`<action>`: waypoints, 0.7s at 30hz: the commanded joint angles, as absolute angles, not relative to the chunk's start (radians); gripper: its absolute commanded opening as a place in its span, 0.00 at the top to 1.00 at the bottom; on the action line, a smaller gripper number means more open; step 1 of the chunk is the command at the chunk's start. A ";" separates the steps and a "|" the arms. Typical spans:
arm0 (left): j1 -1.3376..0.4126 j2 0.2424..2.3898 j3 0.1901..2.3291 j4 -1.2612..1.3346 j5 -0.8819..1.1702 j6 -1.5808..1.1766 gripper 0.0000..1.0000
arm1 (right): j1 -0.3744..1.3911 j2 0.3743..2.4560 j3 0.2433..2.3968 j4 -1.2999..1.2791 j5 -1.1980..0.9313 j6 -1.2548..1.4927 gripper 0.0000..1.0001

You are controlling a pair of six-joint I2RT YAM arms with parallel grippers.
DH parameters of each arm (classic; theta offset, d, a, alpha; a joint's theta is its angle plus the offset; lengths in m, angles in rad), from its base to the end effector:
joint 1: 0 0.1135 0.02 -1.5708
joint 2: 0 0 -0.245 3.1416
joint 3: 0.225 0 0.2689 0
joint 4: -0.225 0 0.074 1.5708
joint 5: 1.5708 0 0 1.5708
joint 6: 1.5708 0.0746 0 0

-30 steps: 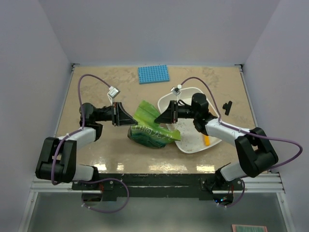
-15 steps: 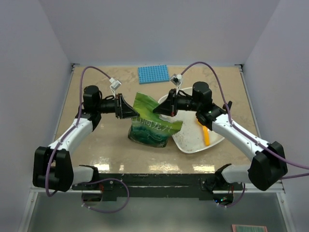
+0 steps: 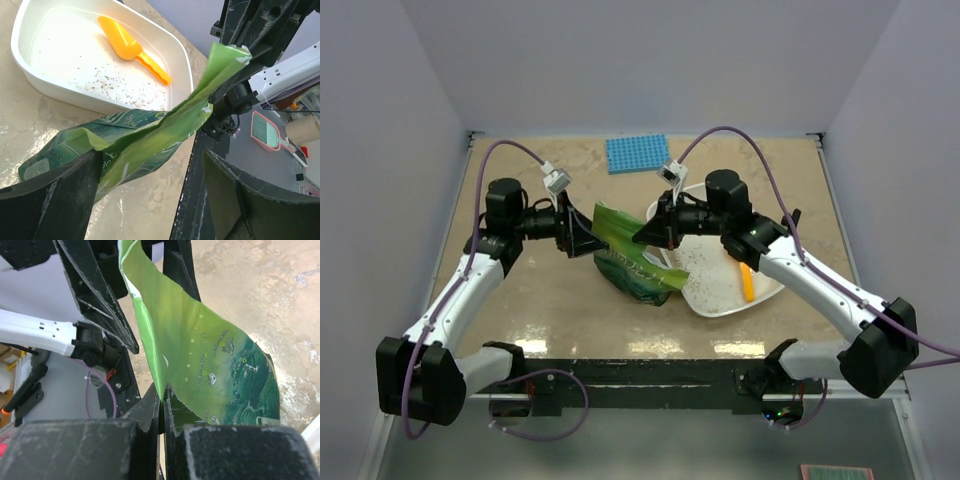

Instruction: Fill the litter box with clean litter

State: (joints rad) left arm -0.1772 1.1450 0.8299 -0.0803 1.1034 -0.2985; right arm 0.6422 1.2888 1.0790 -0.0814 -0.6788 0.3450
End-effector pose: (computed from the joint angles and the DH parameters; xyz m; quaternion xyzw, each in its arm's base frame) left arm 0.2697 -0.1160 0.2710 0.2471 0.7251 -0.5352 0.3561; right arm 0.2500 0.2455 0.3150 -0.3086 0.7187 0.5019 0.3692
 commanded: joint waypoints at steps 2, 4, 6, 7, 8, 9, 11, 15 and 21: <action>-0.196 1.114 0.851 -0.072 1.106 -0.215 0.14 | 0.687 1.261 1.173 -0.216 -0.608 0.262 1.00; -0.210 1.108 0.856 -0.075 1.086 -0.186 0.13 | 0.699 1.259 1.204 -0.265 -0.586 0.238 1.00; -0.213 1.104 0.859 -0.074 1.072 -0.172 0.13 | 0.721 1.259 1.232 -0.302 -0.558 0.227 1.00; -0.213 1.104 0.862 -0.071 1.060 -0.173 0.13 | 0.730 1.259 1.239 -0.311 -0.546 0.221 1.00; -0.213 1.106 0.865 -0.066 1.049 -0.179 0.13 | 0.753 1.258 1.264 -0.321 -0.529 0.213 1.00; -0.213 1.104 0.867 -0.069 1.036 -0.179 0.13 | 0.771 1.259 1.278 -0.346 -0.479 0.206 1.00; -0.215 1.097 0.877 -0.084 0.964 -0.183 0.14 | 0.828 1.258 1.304 -0.367 -0.416 0.190 1.00; -0.213 1.040 0.899 -0.142 0.670 -0.212 0.15 | 0.963 1.281 1.399 -0.417 -0.104 0.149 1.00; -0.213 1.057 1.029 -0.454 0.214 -0.253 0.15 | 1.130 1.374 1.495 -0.407 0.242 0.121 1.00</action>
State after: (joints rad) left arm -0.2184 1.0519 0.9165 -0.2928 0.6266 -0.2222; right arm 1.0378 1.3609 1.3781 -0.4759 -0.0063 0.1467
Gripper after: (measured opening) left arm 0.852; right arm 0.014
